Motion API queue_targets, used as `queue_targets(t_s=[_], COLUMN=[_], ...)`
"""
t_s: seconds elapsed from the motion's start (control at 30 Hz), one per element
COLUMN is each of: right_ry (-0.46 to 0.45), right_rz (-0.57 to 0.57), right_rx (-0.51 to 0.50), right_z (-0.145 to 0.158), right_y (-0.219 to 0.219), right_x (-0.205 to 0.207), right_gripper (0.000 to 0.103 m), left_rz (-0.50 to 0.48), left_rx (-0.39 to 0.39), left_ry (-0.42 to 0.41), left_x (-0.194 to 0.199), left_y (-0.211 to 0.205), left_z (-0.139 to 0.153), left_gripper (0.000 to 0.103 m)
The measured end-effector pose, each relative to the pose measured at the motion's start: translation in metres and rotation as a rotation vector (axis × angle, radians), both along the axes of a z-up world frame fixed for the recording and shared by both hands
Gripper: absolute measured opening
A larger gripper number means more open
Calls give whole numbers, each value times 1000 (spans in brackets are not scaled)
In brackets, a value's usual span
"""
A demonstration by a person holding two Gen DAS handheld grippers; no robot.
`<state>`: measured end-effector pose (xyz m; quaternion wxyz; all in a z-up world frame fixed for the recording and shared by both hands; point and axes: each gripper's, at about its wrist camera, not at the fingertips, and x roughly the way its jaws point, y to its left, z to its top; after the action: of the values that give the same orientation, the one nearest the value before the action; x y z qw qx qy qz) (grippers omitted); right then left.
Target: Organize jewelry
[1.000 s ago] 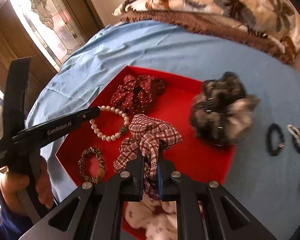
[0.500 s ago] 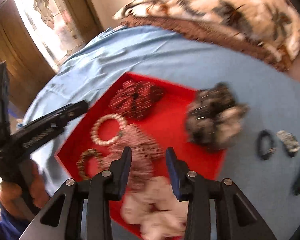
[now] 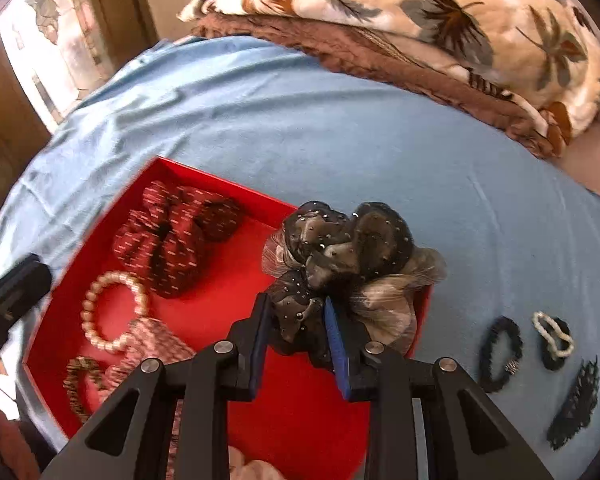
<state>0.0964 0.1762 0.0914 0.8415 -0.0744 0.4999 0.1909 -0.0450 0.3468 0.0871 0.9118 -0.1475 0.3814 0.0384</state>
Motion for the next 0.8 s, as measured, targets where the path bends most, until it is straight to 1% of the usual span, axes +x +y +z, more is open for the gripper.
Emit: queue_targets(t_s=[0.13, 0.2, 0.27, 0.37, 0.47, 0.57, 0.63, 0.7, 0.8], right_ry=[-76, -99, -103, -90, -68, -43, -34, -28, -37], right_rz=[16, -6, -37, -102, -186, -289, -361, -424, -495], right_rx=[-11, 3, 26, 57, 63, 70, 72, 58, 56], right_z=[26, 38, 44, 47, 43, 37, 35, 34, 35], right_y=[-11, -31, -53, -96, -141, -187, -219, -247, -277], right_x=[-26, -44, -60, -88, -115, -140, -157, -173, -193], right_gripper=[31, 37, 42, 47, 48, 49, 49, 51, 62], left_rz=[-4, 4, 13, 21, 29, 28, 26, 19, -16], left_rx=[25, 38, 57, 95, 145, 164, 185, 206, 204], left_ry=[-13, -18, -19, -30, -74, -106, -113, -99, -92], left_x=[-1, -2, -3, -6, -15, -26, -36, -43, -57], left_y=[-6, -8, -11, -18, -33, -49, -61, -73, -90], left_z=[2, 3, 3, 4, 9, 13, 13, 12, 16], left_gripper=[43, 44, 45, 49, 53, 56, 58, 59, 59])
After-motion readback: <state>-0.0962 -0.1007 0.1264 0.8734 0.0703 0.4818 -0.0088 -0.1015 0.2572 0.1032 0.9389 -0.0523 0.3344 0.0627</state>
